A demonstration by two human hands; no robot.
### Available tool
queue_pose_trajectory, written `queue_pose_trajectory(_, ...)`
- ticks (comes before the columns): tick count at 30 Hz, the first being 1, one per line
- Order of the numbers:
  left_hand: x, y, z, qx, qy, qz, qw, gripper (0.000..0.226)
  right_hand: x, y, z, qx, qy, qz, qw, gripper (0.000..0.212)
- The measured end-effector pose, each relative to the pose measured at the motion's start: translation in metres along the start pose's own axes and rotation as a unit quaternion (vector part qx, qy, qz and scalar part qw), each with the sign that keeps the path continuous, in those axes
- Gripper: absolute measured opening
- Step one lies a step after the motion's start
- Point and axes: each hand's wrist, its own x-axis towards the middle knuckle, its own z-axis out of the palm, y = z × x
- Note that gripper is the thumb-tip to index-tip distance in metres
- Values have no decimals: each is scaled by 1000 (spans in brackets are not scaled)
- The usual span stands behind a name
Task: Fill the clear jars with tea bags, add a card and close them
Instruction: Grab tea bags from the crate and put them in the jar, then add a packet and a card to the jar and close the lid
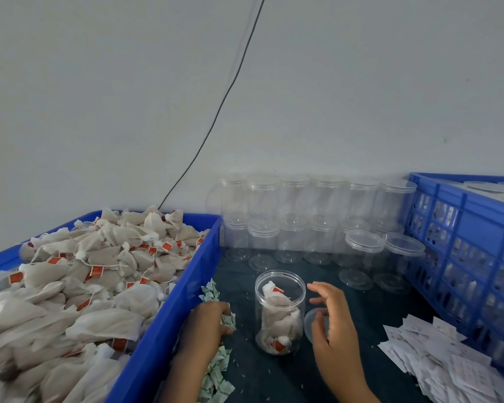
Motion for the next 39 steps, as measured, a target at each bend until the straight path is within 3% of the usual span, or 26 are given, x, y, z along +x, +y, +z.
queue_pose_trajectory(3,1,8,-6,13,-3,1,1000,37,-3,4,-2,-6,8,26,1000,60)
queue_pose_trajectory(8,1,13,-11,22,-33,-1,999,15,-4,10,-1,3,6,73,997,50)
queue_pose_trajectory(12,-9,14,-7,-78,146,50,985,10,-4,15,2,21,-5,114,993,50)
queue_pose_trajectory(15,-12,32,-21,-151,274,116,942,7,-6,20,4,23,-24,137,990,53)
queue_pose_trajectory(17,-14,49,-30,-224,307,145,914,8,-8,22,5,22,-44,150,987,51)
queue_pose_trajectory(20,-20,71,-34,-292,273,165,902,11,-9,23,6,18,-63,150,986,44)
queue_pose_trajectory(25,-20,82,-18,-156,280,194,927,8,-9,19,4,1,-73,133,988,40)
queue_pose_trajectory(28,-17,75,-8,-139,291,208,924,18,-6,18,-6,-86,-87,110,986,37)
queue_pose_trajectory(30,-17,70,-4,-253,242,172,921,38,3,21,-19,-221,-102,89,966,45)
queue_pose_trajectory(33,-18,69,8,-439,104,120,885,51,19,26,-46,-391,-77,125,909,45)
queue_pose_trajectory(36,-18,65,23,-430,15,123,894,89,22,36,-68,-460,-66,210,860,38)
queue_pose_trajectory(39,-20,63,31,-390,-10,123,913,110,18,49,-82,-478,-73,263,835,38)
